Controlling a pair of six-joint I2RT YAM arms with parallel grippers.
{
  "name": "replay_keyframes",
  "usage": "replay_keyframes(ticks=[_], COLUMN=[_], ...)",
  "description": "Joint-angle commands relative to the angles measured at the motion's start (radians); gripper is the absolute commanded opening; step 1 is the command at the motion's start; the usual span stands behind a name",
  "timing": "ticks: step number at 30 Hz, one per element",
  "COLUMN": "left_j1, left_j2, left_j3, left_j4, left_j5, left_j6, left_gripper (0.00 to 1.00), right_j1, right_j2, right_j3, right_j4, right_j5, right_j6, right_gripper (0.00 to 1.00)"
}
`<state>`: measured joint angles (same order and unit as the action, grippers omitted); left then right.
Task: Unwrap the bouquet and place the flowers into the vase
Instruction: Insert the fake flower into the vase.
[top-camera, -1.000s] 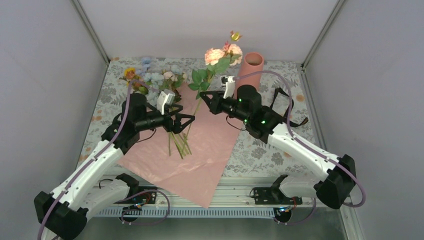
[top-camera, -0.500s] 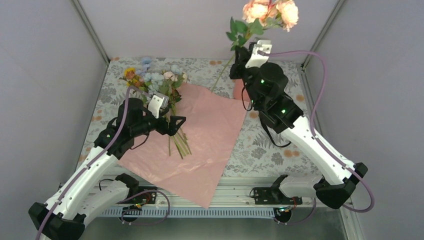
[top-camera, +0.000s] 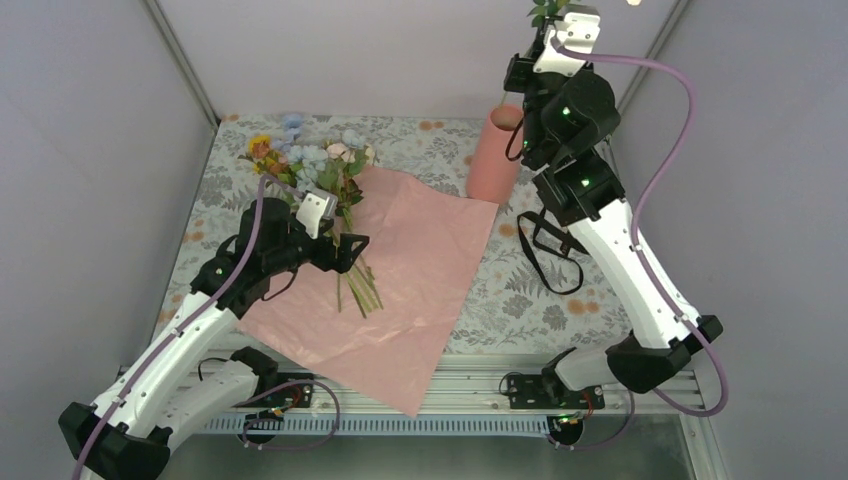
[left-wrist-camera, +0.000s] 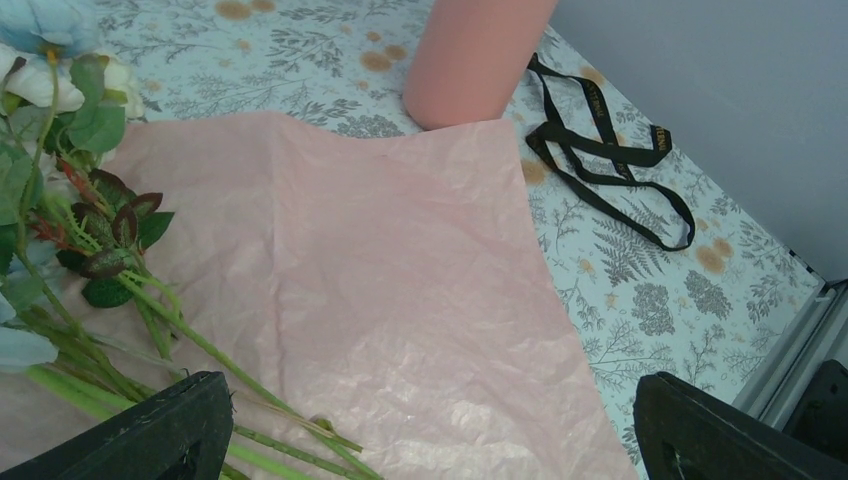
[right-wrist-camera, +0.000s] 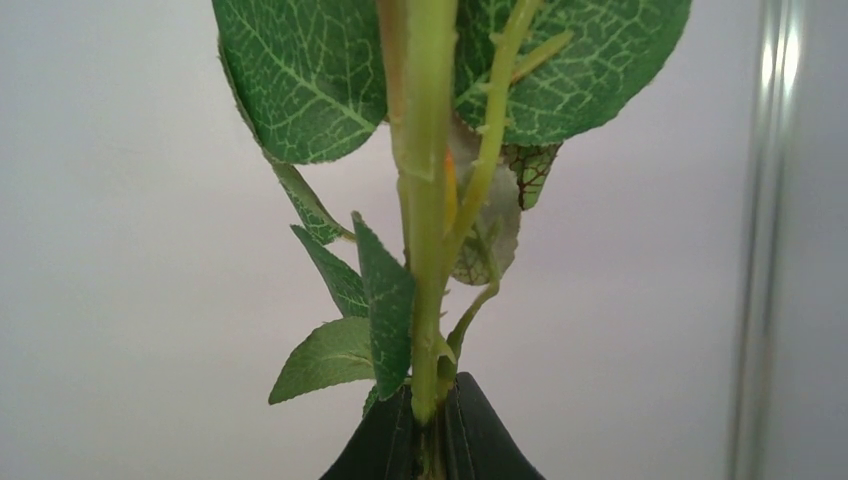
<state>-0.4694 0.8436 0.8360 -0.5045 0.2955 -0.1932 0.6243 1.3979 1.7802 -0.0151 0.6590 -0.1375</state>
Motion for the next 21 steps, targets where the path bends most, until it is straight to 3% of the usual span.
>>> replay_keyframes(ticks=[1,21], left_j1=[-0.003,-0.003], left_j2=[-0.012,0.003], left_j3=[-0.009,-0.011], left_j4=[0.001,-0.007], left_j5=[-0.005,-0.018], left_j6=[0.018,0.018], left_gripper=[1.0,1.0], right_j1=[-0.065,-0.23], right_j2=[0.024,0.18], right_j3=[0.034,-0.087], right_j4=[-0.013,-0.15], right_j5=[-0.013,-0.176], right_j6=[-0.013,0.208], right_gripper=[0.04,0.04])
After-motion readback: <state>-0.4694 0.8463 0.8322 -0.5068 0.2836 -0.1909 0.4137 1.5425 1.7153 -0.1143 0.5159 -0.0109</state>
